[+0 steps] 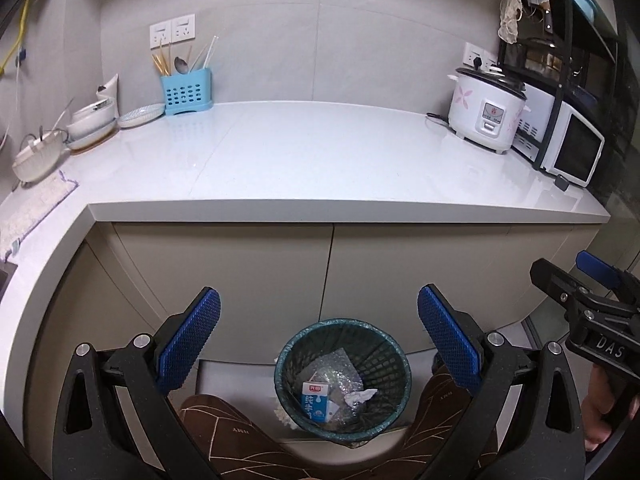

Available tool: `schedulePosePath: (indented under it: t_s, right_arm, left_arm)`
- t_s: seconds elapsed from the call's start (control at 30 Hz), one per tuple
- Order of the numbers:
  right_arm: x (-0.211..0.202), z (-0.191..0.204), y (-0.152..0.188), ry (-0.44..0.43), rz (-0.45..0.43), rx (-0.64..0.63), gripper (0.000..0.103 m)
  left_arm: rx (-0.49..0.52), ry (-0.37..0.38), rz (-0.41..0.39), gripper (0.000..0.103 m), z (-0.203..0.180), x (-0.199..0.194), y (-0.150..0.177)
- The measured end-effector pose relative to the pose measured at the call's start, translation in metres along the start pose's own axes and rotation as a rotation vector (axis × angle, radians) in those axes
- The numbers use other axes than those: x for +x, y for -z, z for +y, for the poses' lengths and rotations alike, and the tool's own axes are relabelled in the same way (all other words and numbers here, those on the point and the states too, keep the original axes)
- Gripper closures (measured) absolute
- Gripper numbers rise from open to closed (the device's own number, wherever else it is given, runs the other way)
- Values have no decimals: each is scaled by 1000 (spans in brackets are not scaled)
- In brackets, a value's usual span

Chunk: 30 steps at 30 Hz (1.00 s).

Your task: Collect trash

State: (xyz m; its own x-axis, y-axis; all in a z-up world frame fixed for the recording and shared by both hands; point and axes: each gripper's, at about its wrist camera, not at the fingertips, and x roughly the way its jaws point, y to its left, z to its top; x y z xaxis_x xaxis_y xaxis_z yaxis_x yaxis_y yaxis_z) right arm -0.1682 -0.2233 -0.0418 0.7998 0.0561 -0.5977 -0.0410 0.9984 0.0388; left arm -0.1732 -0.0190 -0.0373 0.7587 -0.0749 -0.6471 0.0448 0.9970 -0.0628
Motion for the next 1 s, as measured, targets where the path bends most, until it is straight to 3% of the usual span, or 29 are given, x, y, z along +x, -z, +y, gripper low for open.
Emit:
schedulePosePath:
  t_s: [1.0]
  right_arm:
    - [6, -2, 6, 2, 28, -7, 8]
  left_arm:
    - [7, -13, -1, 6, 10, 3, -1]
